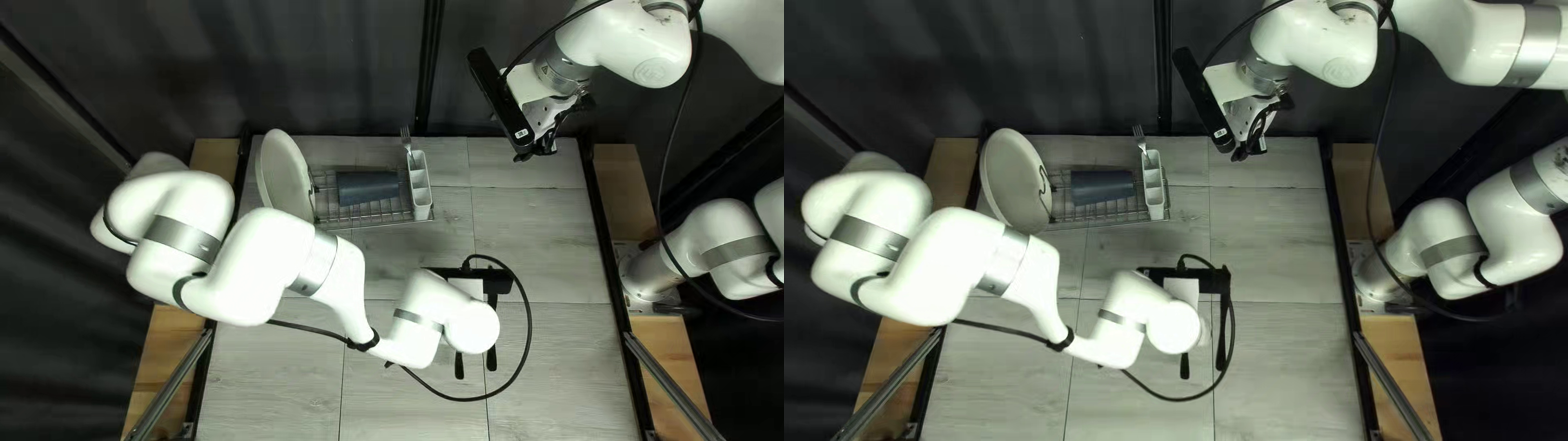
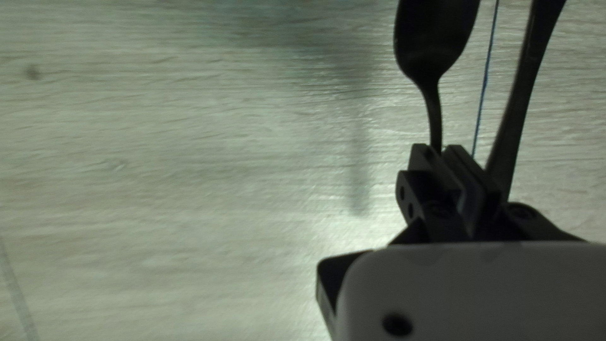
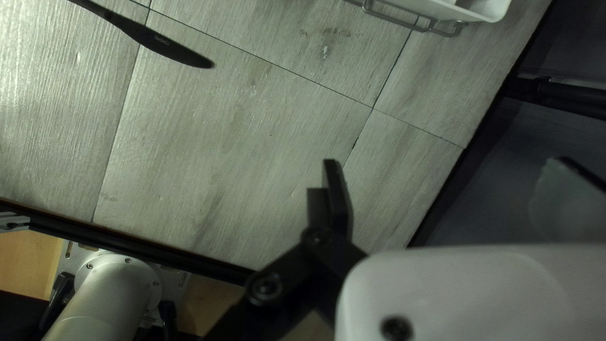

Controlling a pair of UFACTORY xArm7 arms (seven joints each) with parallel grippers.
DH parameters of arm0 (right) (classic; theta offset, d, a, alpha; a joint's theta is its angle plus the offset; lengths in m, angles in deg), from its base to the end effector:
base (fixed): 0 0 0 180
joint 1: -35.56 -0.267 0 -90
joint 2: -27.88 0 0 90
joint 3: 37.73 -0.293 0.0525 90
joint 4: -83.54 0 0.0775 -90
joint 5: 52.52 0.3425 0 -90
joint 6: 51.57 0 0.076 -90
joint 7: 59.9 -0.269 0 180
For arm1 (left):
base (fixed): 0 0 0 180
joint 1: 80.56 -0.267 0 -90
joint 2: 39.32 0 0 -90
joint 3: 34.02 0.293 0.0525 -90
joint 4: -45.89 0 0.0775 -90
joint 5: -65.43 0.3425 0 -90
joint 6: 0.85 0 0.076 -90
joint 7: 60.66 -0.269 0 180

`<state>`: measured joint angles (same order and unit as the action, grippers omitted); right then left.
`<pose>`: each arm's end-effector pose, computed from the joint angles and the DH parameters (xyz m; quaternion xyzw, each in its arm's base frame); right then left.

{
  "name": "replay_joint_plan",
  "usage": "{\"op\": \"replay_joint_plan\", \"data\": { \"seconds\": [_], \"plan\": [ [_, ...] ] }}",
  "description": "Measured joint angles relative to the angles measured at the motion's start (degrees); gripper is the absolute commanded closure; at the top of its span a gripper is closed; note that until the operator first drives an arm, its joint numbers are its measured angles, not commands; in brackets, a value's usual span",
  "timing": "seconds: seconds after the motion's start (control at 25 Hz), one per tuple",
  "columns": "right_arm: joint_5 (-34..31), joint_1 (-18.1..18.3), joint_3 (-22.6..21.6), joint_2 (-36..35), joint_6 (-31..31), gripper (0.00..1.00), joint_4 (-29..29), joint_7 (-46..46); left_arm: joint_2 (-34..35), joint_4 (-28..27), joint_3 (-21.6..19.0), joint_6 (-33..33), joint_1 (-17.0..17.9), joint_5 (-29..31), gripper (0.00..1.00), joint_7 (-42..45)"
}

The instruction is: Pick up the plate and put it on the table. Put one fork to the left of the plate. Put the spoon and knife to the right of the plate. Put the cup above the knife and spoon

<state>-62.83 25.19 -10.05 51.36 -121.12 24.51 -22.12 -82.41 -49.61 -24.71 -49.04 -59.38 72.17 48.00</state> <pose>0.3906 -0.1602 0.3210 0.9736 0.2085 0.0859 0.0364 0.6450 -0.1211 0.0434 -0.7046 -0.7015 -0.1064 0.0146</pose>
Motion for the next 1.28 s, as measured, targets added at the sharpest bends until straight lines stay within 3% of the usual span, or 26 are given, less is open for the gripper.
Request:
{"op": "replay_joint_plan", "data": {
  "seconds": [0.28, 0.32, 0.36, 0.72, 0.92, 1.12, 1.28],
  "plan": [
    [0.00, 0.00, 0.00, 0.00, 0.00, 0.00, 0.00, 0.00, 1.21, 4.80, 0.31, 5.71, 0.13, 0.74, 0.97, 0.07],
    [0.00, 0.00, 0.00, 0.00, 0.00, 0.00, 0.00, 0.00, 1.21, 5.16, 0.27, 6.25, 0.04, 0.75, 0.12, -0.08],
    [0.00, 0.00, 0.00, 0.00, 0.00, 0.00, 0.00, 0.00, 1.32, 5.67, 0.21, 6.79, -0.06, 0.77, 0.00, -0.30],
    [0.00, 0.00, 0.00, 0.00, 0.00, 0.00, 0.00, 0.00, 7.02, 13.66, 0.35, 10.17, -0.53, 1.55, 0.00, -1.96],
    [0.00, 0.00, 0.00, 0.00, 0.00, 0.00, 0.00, 0.00, 20.28, 24.65, 0.68, 7.20, -0.50, 2.95, 0.00, -5.95],
    [0.00, 0.00, 0.00, 0.00, 0.00, 0.00, 0.00, 0.00, 37.29, 39.34, 1.15, 4.20, -1.46, 2.46, 0.00, -17.51],
    [0.00, 0.00, 0.00, 0.00, 0.00, 0.00, 0.00, 0.00, 40.13, 42.01, 1.33, 3.45, -1.65, 2.05, 0.00, -20.03]
  ]
}}
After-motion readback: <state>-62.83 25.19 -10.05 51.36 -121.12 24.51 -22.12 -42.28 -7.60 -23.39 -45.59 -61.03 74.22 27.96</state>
